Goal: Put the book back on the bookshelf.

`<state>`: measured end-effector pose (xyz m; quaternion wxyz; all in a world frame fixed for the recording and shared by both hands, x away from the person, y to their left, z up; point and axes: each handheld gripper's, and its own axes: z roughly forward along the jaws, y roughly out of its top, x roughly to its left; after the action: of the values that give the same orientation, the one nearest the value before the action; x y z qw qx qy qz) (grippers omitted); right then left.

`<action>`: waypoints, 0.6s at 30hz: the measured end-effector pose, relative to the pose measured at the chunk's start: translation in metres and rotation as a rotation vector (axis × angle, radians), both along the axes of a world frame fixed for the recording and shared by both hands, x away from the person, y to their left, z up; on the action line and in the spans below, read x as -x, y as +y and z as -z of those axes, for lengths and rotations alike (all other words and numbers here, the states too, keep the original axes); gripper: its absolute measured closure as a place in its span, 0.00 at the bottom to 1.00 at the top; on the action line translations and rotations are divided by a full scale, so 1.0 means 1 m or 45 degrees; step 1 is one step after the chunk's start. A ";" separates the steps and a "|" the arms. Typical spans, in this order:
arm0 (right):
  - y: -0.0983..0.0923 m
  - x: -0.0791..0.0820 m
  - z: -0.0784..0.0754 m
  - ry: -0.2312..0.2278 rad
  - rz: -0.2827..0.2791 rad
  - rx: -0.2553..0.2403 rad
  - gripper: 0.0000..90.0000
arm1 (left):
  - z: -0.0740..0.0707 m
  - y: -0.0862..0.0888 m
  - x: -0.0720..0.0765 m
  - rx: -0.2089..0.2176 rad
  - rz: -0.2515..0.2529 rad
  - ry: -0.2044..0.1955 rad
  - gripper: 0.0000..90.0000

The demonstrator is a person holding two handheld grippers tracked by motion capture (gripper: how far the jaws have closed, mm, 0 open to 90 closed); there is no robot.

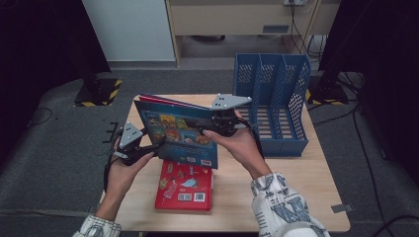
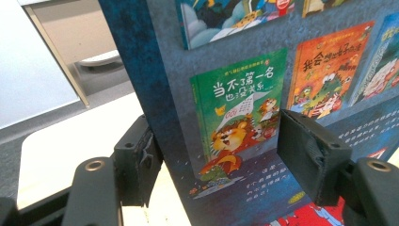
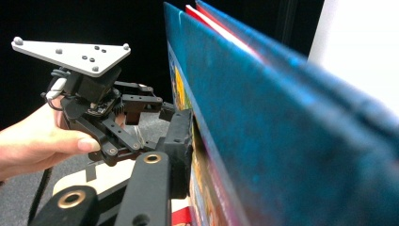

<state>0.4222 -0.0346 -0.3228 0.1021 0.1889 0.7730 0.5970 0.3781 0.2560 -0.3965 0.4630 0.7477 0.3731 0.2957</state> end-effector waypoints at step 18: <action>0.000 -0.001 0.009 -0.008 -0.012 -0.023 0.76 | 0.001 0.000 -0.001 0.010 -0.007 0.005 0.35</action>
<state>0.4231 -0.0349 -0.3317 0.0998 0.1842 0.7681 0.6051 0.3789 0.2556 -0.3973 0.4643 0.7455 0.3771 0.2939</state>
